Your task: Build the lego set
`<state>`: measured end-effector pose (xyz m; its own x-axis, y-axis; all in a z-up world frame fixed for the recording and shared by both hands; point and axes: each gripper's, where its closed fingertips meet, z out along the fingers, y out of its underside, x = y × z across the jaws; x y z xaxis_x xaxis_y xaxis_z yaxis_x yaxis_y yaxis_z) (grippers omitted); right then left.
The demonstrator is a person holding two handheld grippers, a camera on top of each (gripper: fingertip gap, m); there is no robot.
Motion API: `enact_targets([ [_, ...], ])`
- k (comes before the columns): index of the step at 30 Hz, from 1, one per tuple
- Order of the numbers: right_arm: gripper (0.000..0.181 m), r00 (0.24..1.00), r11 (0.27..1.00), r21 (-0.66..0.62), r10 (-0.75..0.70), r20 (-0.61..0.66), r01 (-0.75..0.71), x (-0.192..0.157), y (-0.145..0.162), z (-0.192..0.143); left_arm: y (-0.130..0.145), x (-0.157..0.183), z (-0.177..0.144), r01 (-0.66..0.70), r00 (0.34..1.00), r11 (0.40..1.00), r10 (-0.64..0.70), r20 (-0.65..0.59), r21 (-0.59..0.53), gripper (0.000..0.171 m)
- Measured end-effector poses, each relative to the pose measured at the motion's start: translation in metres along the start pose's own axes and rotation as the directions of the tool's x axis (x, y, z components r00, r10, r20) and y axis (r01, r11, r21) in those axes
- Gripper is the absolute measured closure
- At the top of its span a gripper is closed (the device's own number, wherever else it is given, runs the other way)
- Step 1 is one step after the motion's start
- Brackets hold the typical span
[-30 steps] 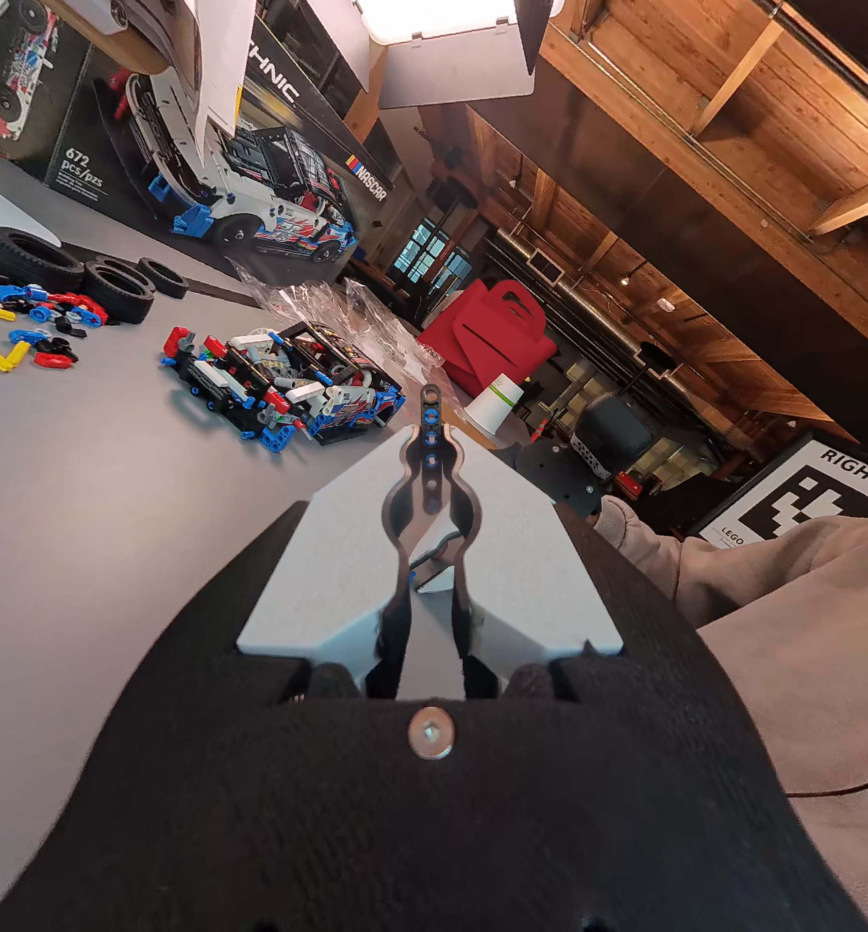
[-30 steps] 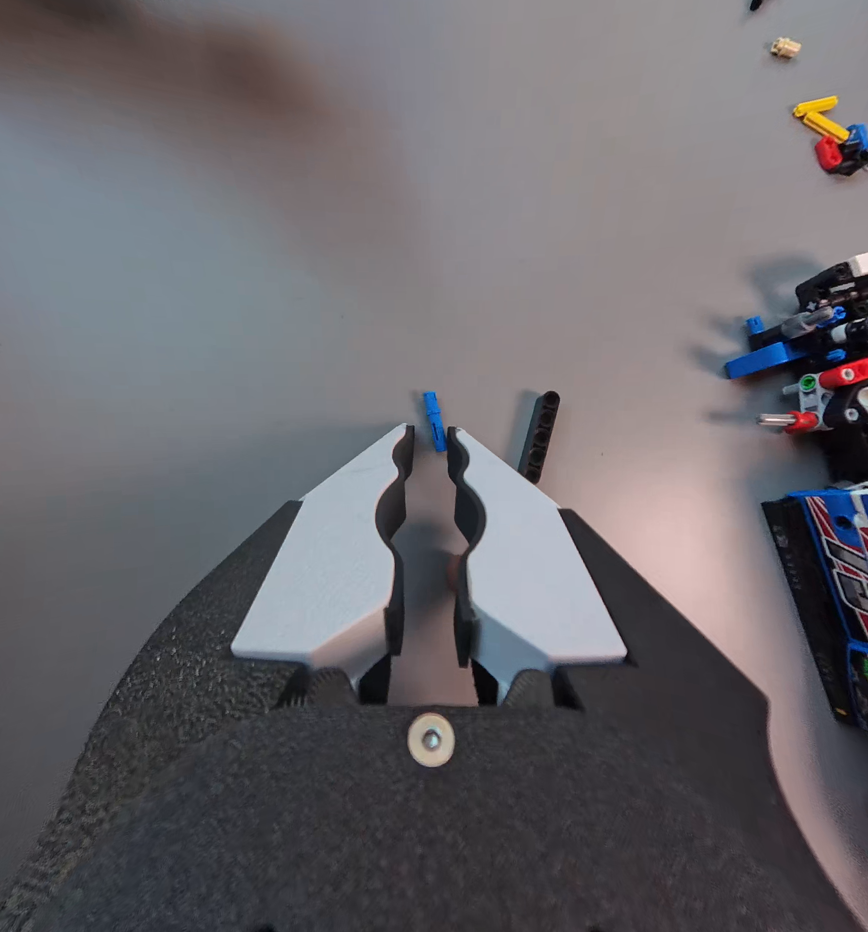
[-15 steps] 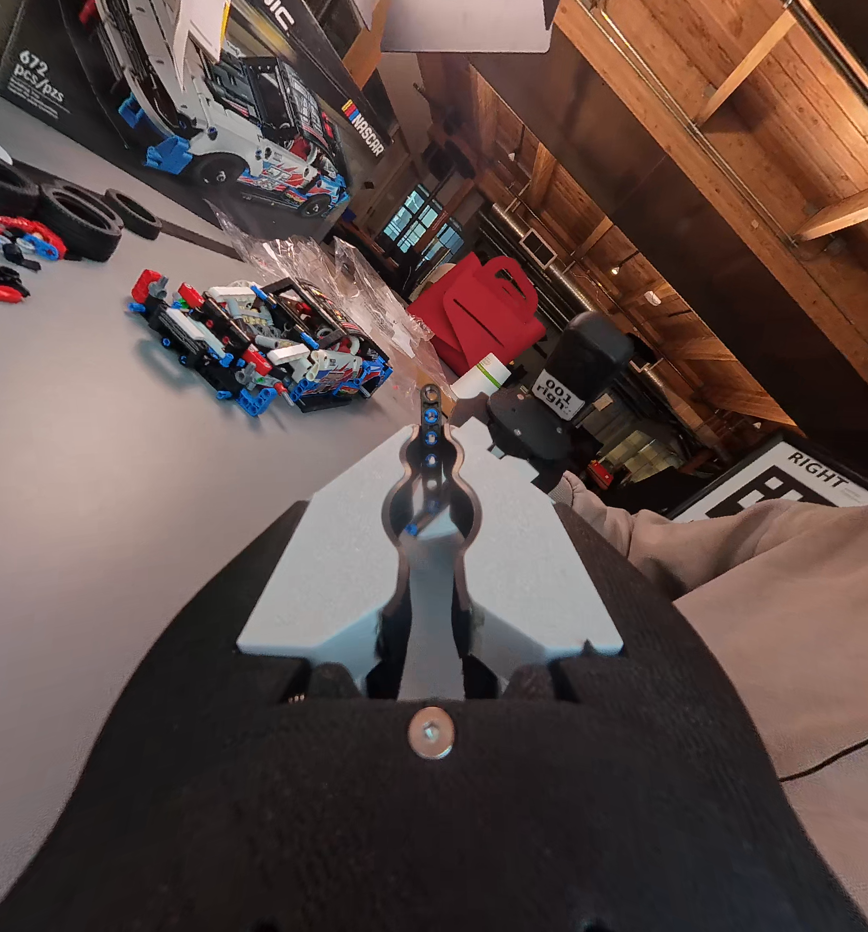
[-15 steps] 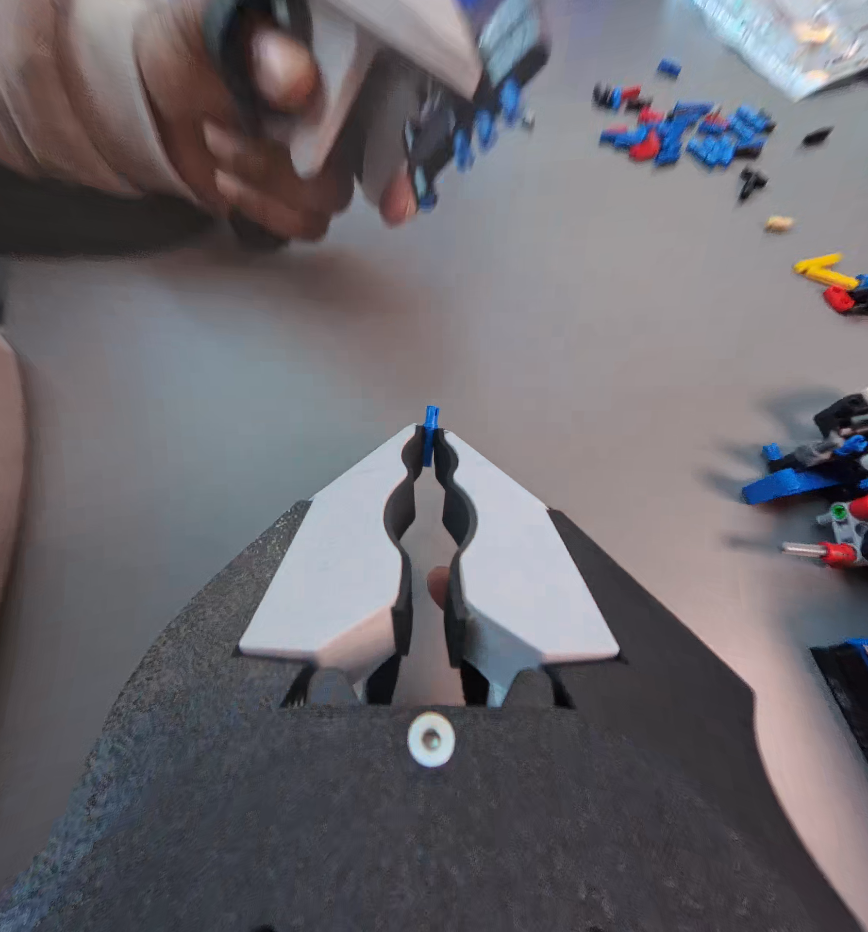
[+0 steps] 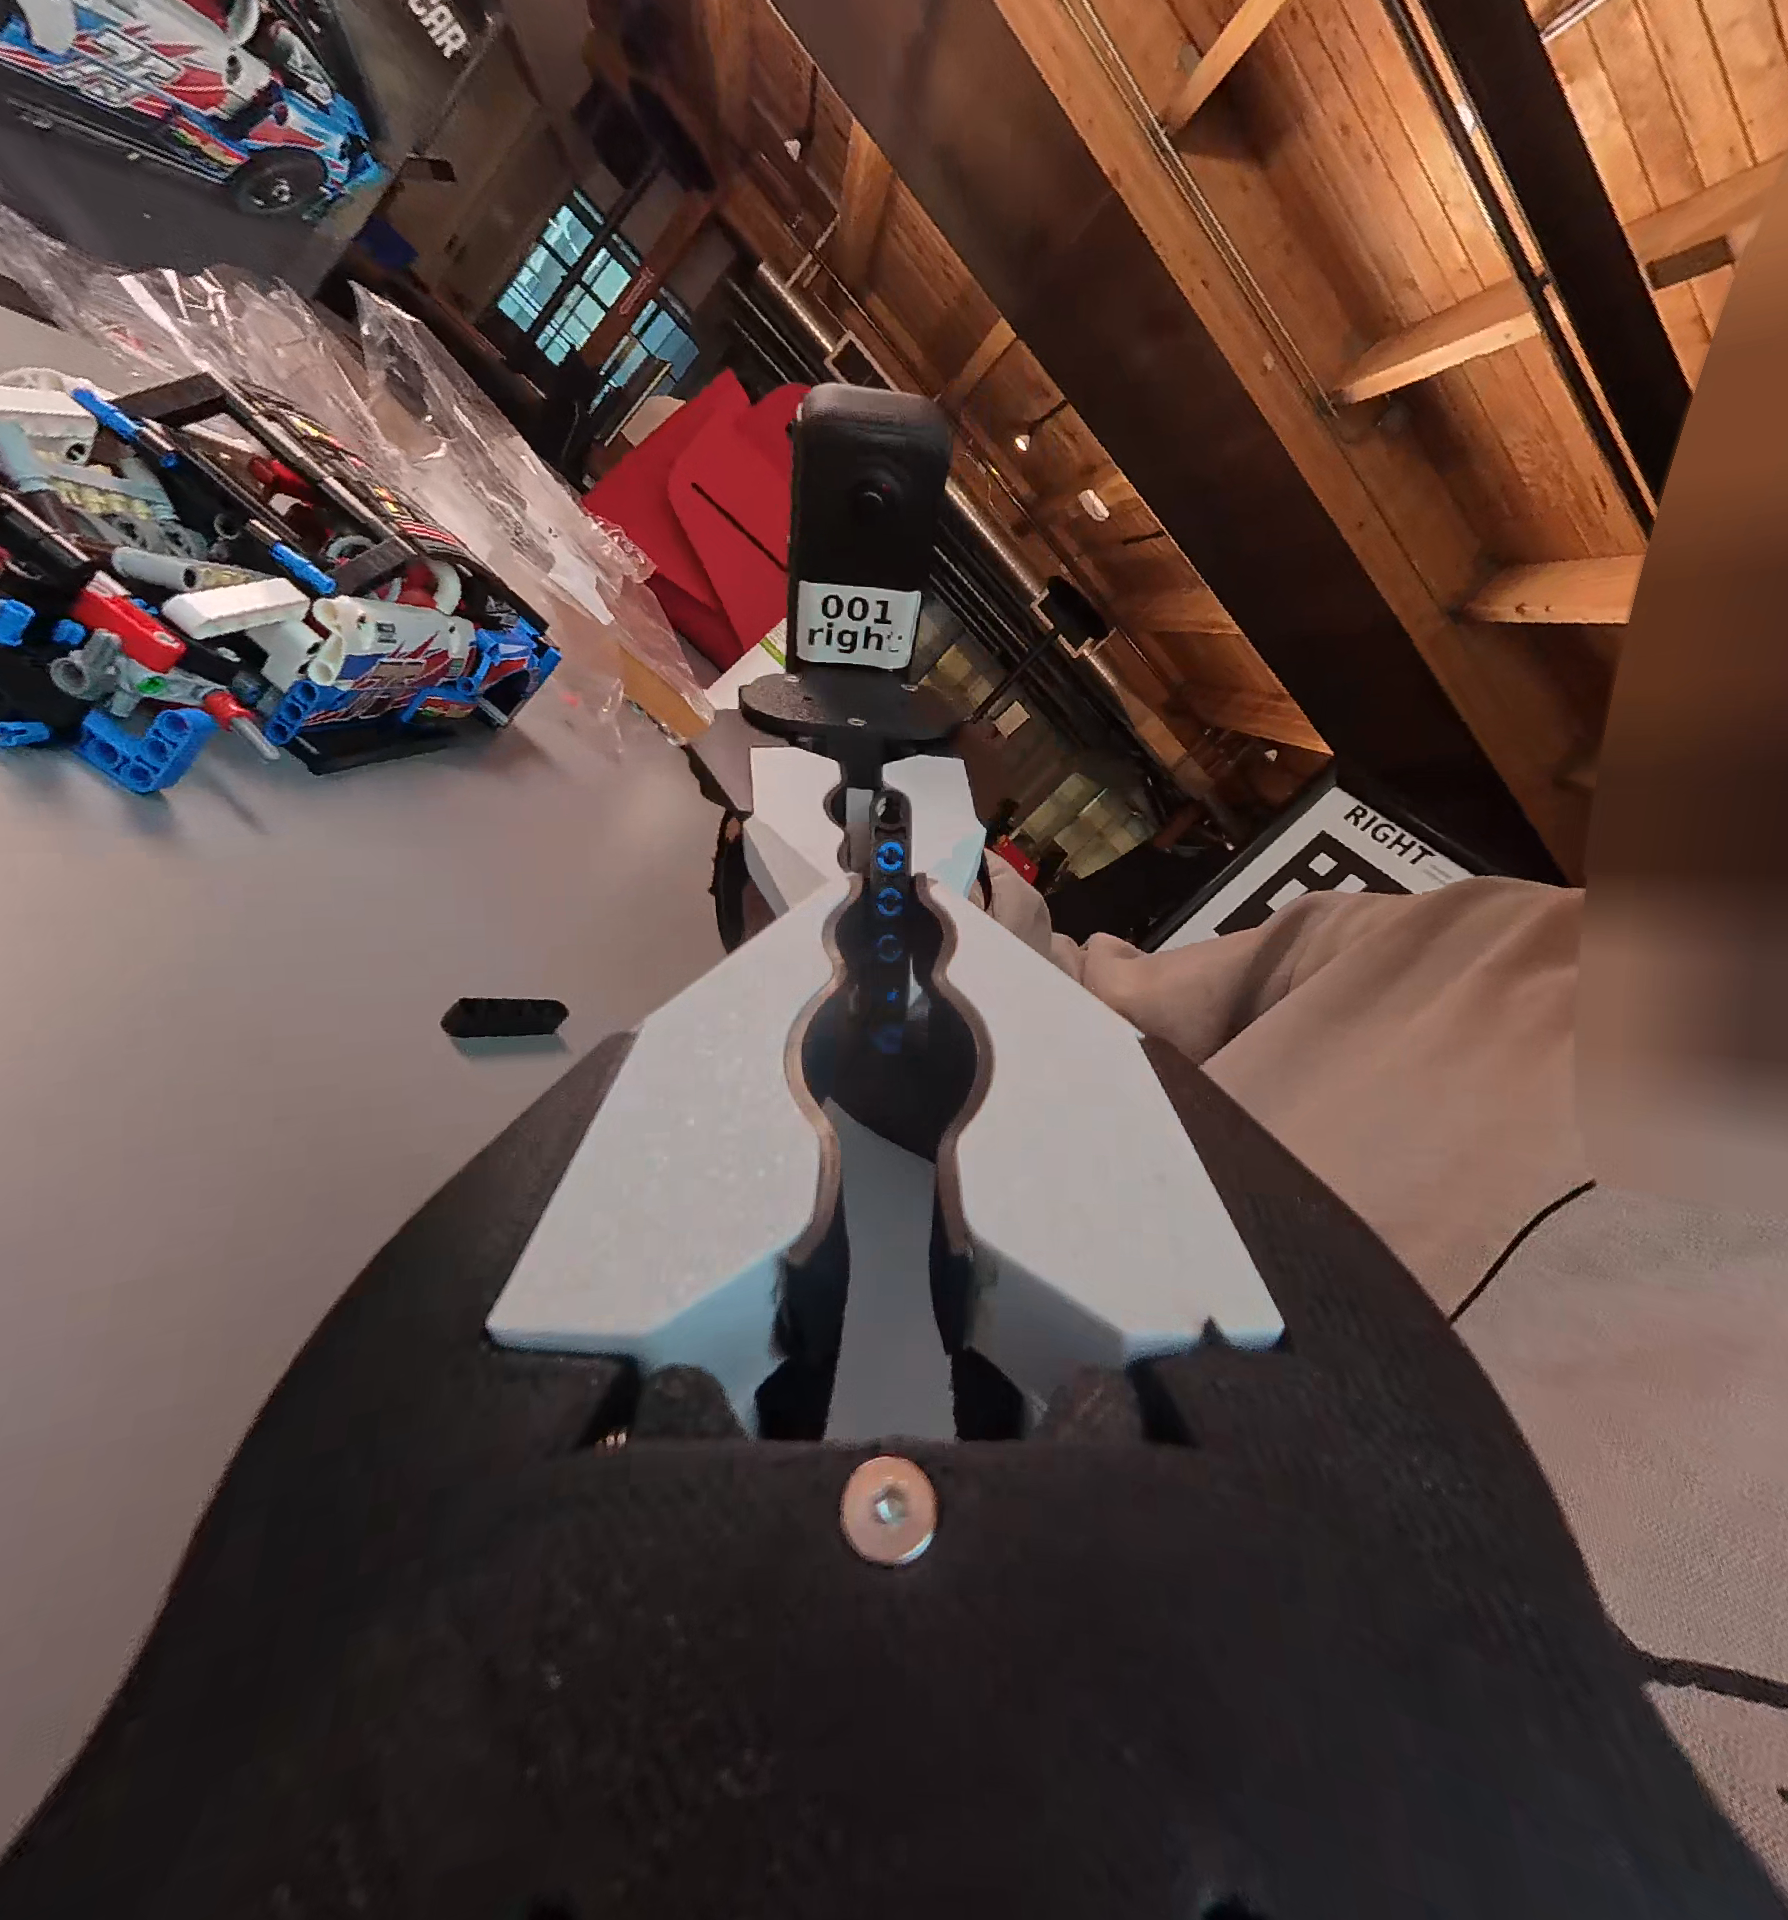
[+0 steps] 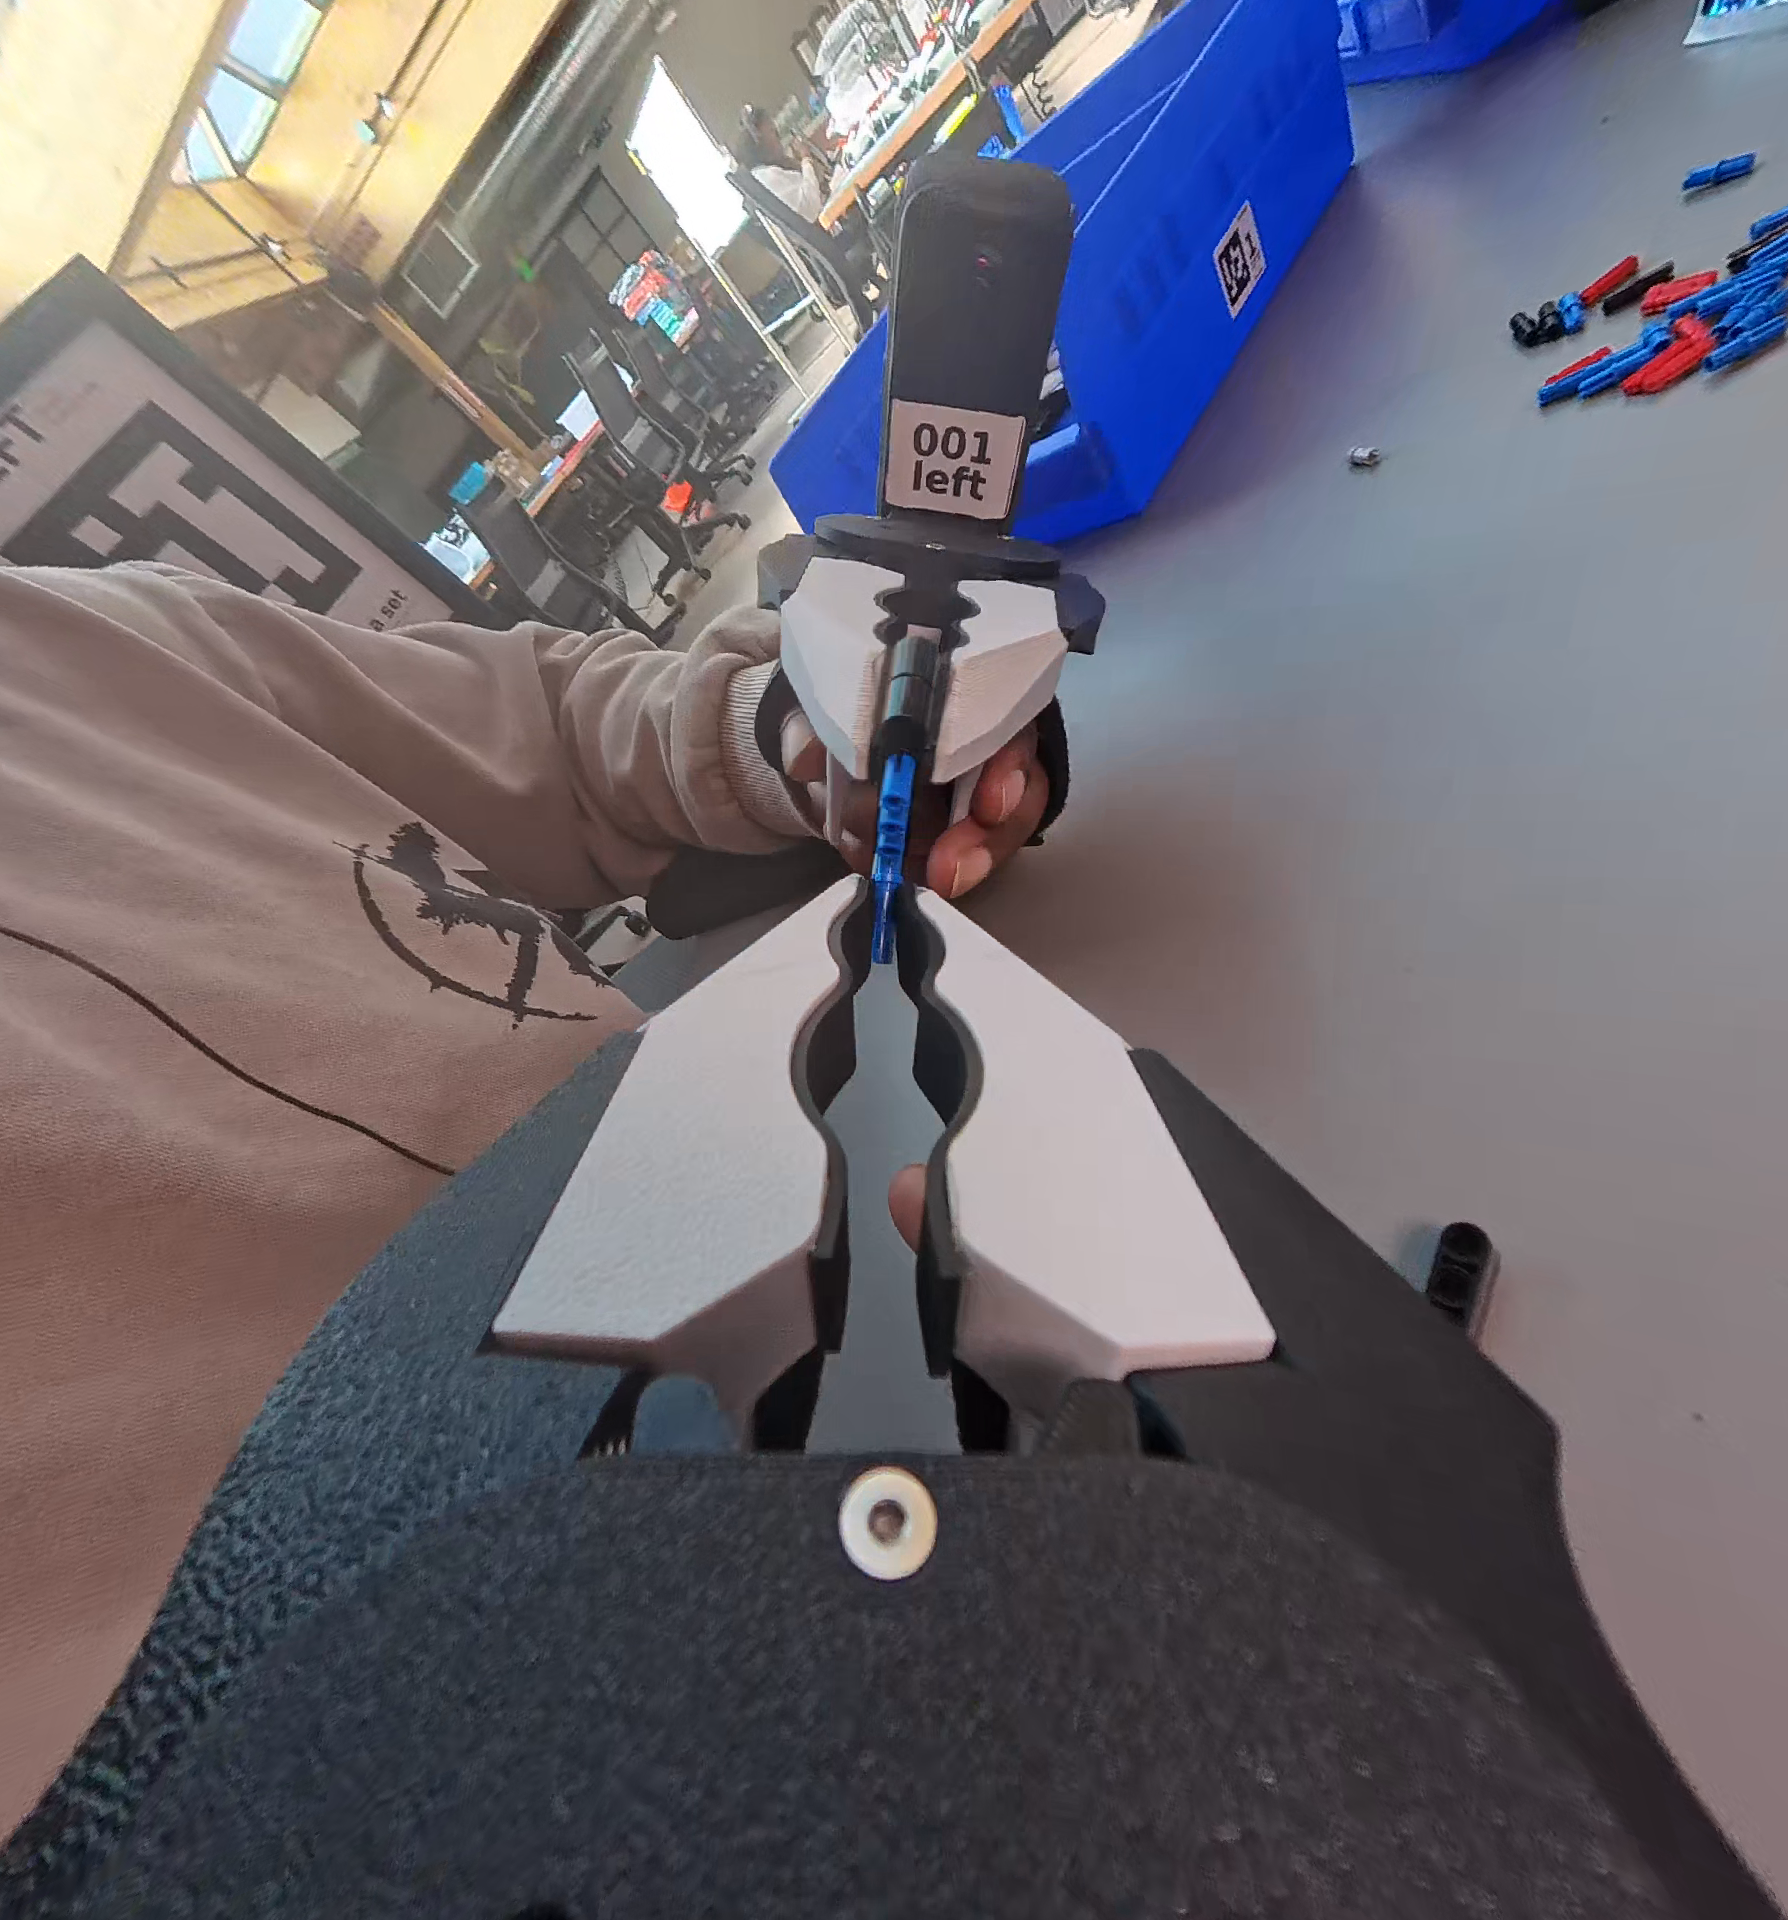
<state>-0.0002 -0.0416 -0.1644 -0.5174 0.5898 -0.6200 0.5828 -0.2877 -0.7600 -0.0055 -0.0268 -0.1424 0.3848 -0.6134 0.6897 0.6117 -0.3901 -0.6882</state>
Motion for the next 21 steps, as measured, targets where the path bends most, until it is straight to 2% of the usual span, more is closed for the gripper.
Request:
enact_targets([
  [9,0.180,0.996,0.999,-0.024,0.047,0.082,-0.045,-0.011,0.011,0.002,0.014,0.011,0.005,-0.098,0.995,0.990,0.095,-0.034,-0.102,0.166],
  [11,0.180,0.995,0.999,-0.016,0.052,0.084,-0.051,-0.011,0.011,0.002,0.014,0.009,0.006,-0.118,0.993,0.988,0.118,-0.009,-0.101,0.166],
  [21,0.181,0.977,0.978,0.084,-0.183,-0.112,0.193,0.001,-0.003,-0.002,-0.001,-0.001,0.005,-0.093,0.993,0.995,0.095,0.068,-0.022,0.165],
])
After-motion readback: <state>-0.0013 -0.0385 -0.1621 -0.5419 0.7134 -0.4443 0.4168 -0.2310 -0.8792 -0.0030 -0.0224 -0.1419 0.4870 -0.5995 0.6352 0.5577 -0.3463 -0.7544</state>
